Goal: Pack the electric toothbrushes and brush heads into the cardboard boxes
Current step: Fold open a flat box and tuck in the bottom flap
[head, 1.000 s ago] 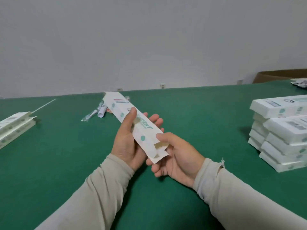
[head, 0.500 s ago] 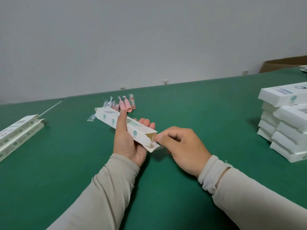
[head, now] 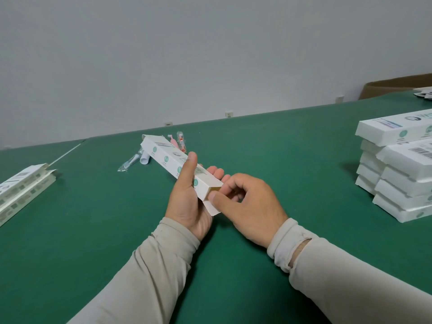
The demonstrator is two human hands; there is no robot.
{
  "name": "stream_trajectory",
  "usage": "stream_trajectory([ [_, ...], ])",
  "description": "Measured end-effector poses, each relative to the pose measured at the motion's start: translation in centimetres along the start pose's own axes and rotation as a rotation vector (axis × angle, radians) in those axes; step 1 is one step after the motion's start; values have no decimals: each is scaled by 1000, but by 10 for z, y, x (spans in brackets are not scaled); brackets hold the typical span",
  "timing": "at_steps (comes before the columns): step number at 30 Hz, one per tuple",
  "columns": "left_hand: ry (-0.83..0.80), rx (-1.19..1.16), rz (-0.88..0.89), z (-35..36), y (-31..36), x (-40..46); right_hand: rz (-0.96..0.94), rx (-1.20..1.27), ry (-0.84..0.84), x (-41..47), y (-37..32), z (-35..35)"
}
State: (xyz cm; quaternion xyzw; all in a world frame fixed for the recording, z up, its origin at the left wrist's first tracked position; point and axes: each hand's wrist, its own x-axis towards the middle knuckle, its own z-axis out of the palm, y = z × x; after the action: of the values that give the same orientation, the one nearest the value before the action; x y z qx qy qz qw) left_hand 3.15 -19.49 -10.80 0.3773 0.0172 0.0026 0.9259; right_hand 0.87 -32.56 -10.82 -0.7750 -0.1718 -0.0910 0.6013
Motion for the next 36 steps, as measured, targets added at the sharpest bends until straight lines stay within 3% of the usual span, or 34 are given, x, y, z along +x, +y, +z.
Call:
stream_trajectory([
  [4, 5, -31, -7, -2, -1, 2, -8, 7, -7, 1, -1, -2],
  [8, 94, -67, -67, -2, 6, 1, -68, 6, -216, -2, -3, -8],
  [11, 141, -86, -66, -3, 11, 1, -163, -229, -304, -2, -2, -11],
  [13, 122, -84, -70, 0, 10, -2, -241, -348, -246, -1, -5, -11],
  [17, 122, -100, -36, 2, 7, -1, -313, -316, -106, 3, -7, -16],
  [31, 72, -110, -7, 7, 6, -5, -387, -324, -28, 7, 3, -15],
  [36, -54, 25, -169, 6, 5, -9, -319, -349, 53, 8, 3, -22],
])
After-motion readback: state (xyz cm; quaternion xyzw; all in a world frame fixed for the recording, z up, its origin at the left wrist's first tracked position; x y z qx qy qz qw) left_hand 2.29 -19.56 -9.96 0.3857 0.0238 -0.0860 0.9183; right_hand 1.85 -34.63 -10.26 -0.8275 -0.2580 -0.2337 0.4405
